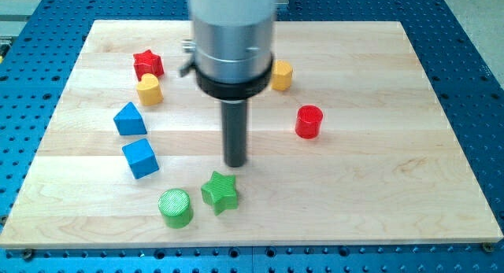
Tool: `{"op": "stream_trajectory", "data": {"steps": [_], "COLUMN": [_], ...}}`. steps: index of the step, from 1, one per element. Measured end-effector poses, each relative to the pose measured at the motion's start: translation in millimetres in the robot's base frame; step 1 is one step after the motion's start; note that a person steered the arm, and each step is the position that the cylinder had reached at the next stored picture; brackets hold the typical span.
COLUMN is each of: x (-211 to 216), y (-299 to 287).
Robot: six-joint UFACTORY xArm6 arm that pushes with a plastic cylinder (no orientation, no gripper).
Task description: Place the green circle into the green star
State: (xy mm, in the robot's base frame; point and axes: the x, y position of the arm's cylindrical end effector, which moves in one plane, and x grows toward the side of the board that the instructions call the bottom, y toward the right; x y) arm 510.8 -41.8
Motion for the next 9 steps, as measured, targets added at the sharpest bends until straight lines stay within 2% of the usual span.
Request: {"op": "stream_trajectory", "data": {"steps": [1,2,3,4,5,6,9], "x": [23.2,45.4,46.1,46.1,64.7,105.9,100.4], "y": [-34.3,-38.0,-49.6,-92.8,-112.2,-99.3,-31.4]}}
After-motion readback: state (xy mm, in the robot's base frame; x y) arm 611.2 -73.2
